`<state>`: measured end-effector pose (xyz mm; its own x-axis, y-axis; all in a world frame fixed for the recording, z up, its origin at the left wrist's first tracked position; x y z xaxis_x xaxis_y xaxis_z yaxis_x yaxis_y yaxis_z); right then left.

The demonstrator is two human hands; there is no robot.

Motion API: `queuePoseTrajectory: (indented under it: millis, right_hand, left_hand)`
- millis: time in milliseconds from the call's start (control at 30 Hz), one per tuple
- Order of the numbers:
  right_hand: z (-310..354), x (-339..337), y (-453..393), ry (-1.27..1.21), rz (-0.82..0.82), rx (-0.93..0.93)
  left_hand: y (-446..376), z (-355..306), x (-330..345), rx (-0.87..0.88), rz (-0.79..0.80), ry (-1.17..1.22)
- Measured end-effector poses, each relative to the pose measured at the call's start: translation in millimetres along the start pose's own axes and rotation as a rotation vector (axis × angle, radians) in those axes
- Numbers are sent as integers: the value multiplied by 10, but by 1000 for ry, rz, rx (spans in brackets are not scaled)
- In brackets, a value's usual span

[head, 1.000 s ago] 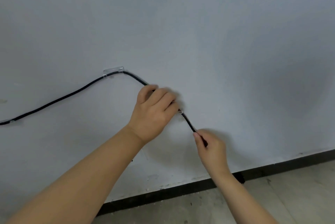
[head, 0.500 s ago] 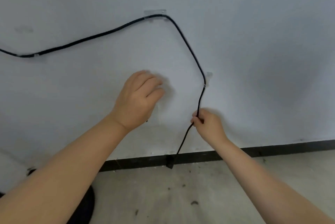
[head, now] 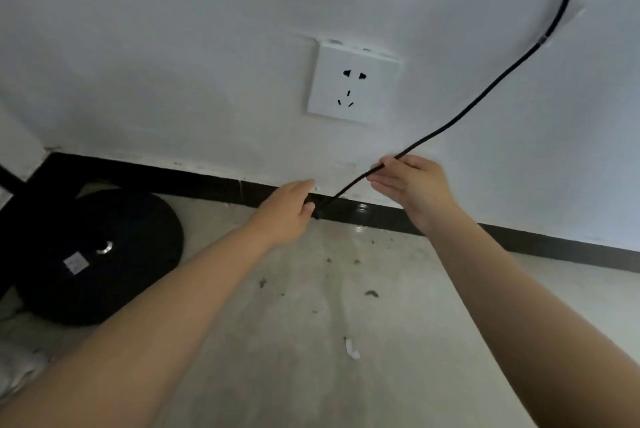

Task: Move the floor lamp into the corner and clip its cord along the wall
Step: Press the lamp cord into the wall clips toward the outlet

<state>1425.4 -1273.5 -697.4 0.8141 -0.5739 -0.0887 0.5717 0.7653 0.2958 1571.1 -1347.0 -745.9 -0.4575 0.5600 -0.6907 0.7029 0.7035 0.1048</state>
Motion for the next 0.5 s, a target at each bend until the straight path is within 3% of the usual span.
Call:
queuePoseTrajectory:
  millis: [133, 233, 367, 500]
  right_hand:
    - [-165, 73, -11, -105, 166, 12]
    - [-253, 79, -100, 74, 177, -4]
    - [-253, 42, -267, 392, 66, -97]
    - [-239, 54, -386, 422, -28, -161]
  left_hand:
    - [-30, 75, 278, -16, 118, 79]
    - [-18, 157, 407, -99, 163, 258]
    - [33, 288, 548, -128, 223, 233]
    - [4, 320, 292, -98, 27, 215]
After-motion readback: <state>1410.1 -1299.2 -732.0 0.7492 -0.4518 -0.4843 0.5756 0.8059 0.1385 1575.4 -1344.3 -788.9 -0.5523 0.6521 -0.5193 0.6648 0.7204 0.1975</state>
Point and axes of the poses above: each hand's wrist, its own y-axis away from the middle knuckle, its own x-axis out of the palm, z = x × y, the point moved 10 cm from there along -y, towards the middle knuckle, and after that the axes turned 8 degrees about y, right-handed, at the moved point
